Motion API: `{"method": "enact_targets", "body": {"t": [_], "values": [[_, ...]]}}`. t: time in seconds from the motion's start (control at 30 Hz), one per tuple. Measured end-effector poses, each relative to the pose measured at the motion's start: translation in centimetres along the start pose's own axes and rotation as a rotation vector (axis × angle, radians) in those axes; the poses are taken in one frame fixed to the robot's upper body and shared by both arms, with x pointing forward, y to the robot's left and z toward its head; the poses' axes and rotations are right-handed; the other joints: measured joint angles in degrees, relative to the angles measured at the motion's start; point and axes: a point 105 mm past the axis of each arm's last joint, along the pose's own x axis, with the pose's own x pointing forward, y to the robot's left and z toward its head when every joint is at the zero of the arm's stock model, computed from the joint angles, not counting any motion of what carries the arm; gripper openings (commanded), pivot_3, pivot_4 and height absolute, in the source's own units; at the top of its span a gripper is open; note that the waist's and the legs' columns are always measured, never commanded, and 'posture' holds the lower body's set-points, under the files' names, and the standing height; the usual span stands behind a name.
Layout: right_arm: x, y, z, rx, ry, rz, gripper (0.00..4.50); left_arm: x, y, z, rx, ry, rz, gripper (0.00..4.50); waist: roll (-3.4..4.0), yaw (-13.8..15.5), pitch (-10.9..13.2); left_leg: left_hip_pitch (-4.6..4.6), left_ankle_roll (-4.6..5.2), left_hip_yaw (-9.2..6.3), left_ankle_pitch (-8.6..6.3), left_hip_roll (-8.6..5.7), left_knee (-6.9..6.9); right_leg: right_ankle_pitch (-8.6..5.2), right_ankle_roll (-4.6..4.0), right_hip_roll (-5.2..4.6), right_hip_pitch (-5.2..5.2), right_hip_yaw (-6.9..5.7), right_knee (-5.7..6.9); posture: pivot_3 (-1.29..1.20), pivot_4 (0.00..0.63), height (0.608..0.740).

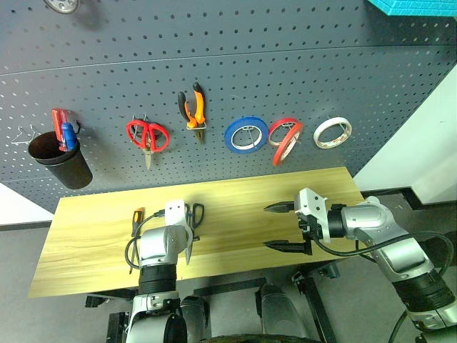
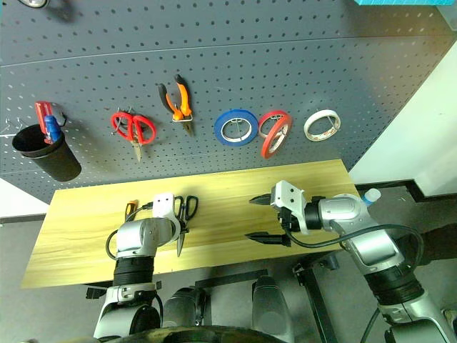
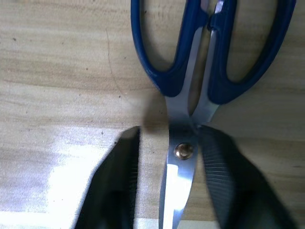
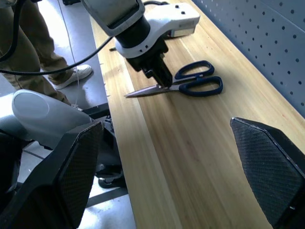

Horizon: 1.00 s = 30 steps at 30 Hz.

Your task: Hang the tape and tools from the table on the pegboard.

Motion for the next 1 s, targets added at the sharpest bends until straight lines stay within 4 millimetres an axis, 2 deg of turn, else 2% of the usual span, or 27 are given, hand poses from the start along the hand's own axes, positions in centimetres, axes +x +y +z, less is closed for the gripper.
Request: {"method": "enact_targets", "body": {"t": [0.1, 0.43, 0.53, 0.83, 1.0], "values": [[0.0, 0.0, -0.1, 0.004, -0.001, -0.004, 4.50, 0.0, 0.1, 0.1, -0.007, -0.004, 0.001, 0.07, -0.01, 0.02, 0.00, -0.02, 0.00, 0.00, 0.00, 0.00, 0.02, 0.00, 0.00, 0.00, 0.00, 0.00, 0.00, -0.14, 0.128, 0.738], [-0.3, -0.4, 0.0, 0.004, -0.005, -0.038, 4.50, 0.0, 0.7, 0.5, 0.006, -0.010, 0.005, 0.07, -0.01, 0.00, 0.00, -0.03, 0.00, 0.00, 0.00, 0.00, 0.04, 0.01, 0.01, 0.00, 0.00, -0.01, 0.00, -0.14, 0.126, 0.738], [-0.3, -0.4, 0.0, 0.000, -0.006, -0.043, 4.50, 0.0, 0.4, 0.6, 0.004, -0.018, -0.024, 0.64, -0.01, 0.04, 0.00, -0.05, 0.00, 0.00, 0.00, 0.00, 0.06, 0.01, 0.02, -0.01, 0.00, -0.01, 0.00, -0.14, 0.125, 0.738], [-0.3, -0.5, 0.1, -0.012, -0.013, -0.053, 4.50, -1.0, -0.1, 1.0, 0.060, 0.004, -0.050, 3.66, -0.01, -0.03, 0.00, -0.05, 0.00, -0.01, 0.00, -0.01, 0.09, 0.02, 0.03, -0.01, 0.00, -0.02, 0.01, -0.13, 0.120, 0.738], [-0.2, -0.6, 0.1, -0.014, -0.011, -0.061, 4.50, -0.8, 0.3, 1.0, 0.100, 0.036, -0.023, 3.66, 0.00, 0.01, 0.00, -0.06, 0.00, -0.01, 0.00, -0.01, 0.10, 0.03, 0.03, -0.01, 0.00, -0.02, 0.01, -0.14, 0.118, 0.738]]}}
